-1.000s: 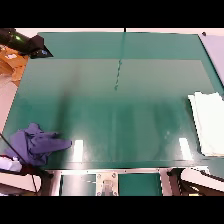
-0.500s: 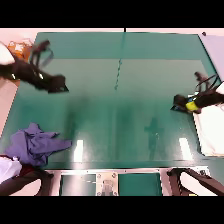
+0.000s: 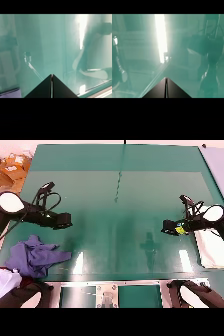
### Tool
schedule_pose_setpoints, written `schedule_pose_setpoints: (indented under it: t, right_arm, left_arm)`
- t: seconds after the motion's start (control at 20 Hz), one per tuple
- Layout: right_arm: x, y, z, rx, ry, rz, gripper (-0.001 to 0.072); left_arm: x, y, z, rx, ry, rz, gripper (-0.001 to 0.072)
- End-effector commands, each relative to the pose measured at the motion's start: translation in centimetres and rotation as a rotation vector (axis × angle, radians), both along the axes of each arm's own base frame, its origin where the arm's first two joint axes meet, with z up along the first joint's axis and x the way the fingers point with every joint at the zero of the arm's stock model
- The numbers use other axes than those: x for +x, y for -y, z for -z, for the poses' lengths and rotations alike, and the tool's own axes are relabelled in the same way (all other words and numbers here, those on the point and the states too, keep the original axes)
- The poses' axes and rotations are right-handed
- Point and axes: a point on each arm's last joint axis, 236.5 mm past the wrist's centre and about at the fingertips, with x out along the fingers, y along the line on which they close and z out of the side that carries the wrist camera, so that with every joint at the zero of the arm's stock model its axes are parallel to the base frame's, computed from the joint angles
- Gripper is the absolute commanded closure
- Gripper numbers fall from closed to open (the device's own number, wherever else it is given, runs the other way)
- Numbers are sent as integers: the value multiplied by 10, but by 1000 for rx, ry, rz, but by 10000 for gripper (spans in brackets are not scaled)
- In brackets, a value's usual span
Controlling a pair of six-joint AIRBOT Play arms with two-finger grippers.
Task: Fold the shirts.
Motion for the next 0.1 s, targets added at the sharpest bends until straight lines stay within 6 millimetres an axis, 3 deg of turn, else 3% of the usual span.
schedule_pose_setpoints:
  t: [0.0, 0.05]
  right_arm:
    - [-1, -2, 1, 2, 0, -5, 698]
    - [-1, -2, 1, 2, 0, -5, 697]
  left_arm:
    - [0, 0, 2, -5, 6, -13, 681]
    - [0, 0, 2, -4, 6, -13, 681]
